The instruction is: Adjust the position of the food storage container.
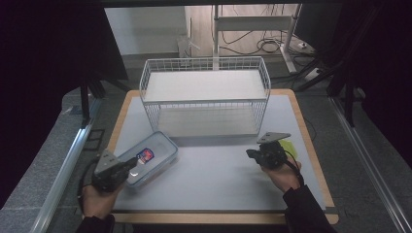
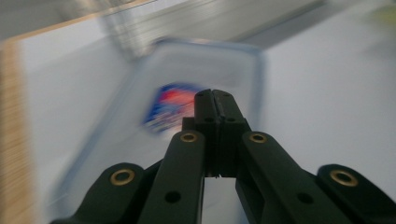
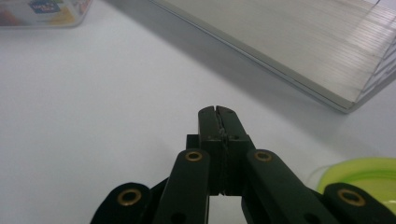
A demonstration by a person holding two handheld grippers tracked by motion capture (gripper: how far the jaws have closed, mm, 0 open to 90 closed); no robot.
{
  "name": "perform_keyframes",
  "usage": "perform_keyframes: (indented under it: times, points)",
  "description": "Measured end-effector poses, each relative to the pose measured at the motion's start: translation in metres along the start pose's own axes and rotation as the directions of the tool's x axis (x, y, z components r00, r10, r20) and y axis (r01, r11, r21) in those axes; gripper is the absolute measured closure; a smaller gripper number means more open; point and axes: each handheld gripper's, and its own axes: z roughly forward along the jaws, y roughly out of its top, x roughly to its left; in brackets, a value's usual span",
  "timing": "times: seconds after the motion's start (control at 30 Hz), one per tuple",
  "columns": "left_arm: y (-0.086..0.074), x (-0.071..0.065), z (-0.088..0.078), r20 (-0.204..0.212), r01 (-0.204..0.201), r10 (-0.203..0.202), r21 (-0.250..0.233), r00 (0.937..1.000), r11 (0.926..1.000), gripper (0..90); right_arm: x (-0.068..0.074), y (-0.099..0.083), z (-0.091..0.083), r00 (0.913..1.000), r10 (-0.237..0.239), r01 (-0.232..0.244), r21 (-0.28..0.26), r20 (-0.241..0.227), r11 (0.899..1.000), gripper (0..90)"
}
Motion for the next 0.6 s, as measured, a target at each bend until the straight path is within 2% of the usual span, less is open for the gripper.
perform_keyframes:
  times: [0.03,0.1,0.17,0.23,0.27,0.3,0.33,0.43,0.47,0.5,0.6]
  points:
    - [-0.002,0.004,-0.002,-0.016,0.005,-0.005,0.006,0.9999,1.0,90.0,0.0,0.0,0.0,1.0,0.0,0.0,0.0,0.0,1.0,90.0]
    - [-0.011,0.023,-0.009,-0.09,0.047,-0.045,0.019,0.9949,0.9987,90.0,0.002,0.002,0.002,1.0,0.0,0.0,-0.001,-0.004,1.0,90.0]
    - [-0.019,0.038,-0.015,-0.15,0.093,-0.089,0.023,0.9846,0.9954,90.0,0.005,0.004,0.003,1.0,-0.002,0.002,-0.007,-0.008,1.0,90.0]
    - [-0.027,0.051,-0.017,-0.19,0.139,-0.13,0.038,0.9732,0.9895,90.0,0.008,0.006,0.005,0.9998,-0.006,0.006,-0.014,-0.016,1.0,90.0]
    - [-0.034,0.057,-0.016,-0.215,0.177,-0.159,0.064,0.9636,0.9822,90.0,0.01,0.008,0.008,0.9997,-0.012,0.012,-0.013,-0.021,1.0,90.0]
    - [-0.034,0.057,-0.016,-0.215,0.177,-0.159,0.064,0.9636,0.9822,90.0,0.01,0.008,0.008,0.9997,-0.012,0.012,-0.013,-0.021,1.0,90.0]
    - [-0.038,0.06,-0.012,-0.227,0.203,-0.176,0.102,0.9578,0.9739,90.0,0.011,0.009,0.01,0.9996,-0.015,0.015,-0.011,-0.024,1.0,90.0]
    - [-0.043,0.059,-0.003,-0.241,0.216,-0.172,0.168,0.9552,0.962,90.0,0.014,0.011,0.014,0.9994,-0.027,0.026,-0.007,-0.024,1.0,90.0]
    - [-0.043,0.059,0.002,-0.233,0.227,-0.181,0.187,0.9554,0.9557,90.0,0.015,0.012,0.016,0.9993,-0.033,0.033,-0.006,-0.02,0.999,90.0]
    - [-0.043,0.059,0.002,-0.233,0.227,-0.181,0.187,0.9554,0.9557,90.0,0.015,0.012,0.016,0.9993,-0.033,0.033,-0.006,-0.02,0.999,90.0]
    - [-0.045,0.058,0.01,-0.211,0.243,-0.199,0.207,0.9571,0.9479,90.0,0.017,0.015,0.02,0.999,-0.037,0.037,-0.008,-0.025,0.999,90.0]
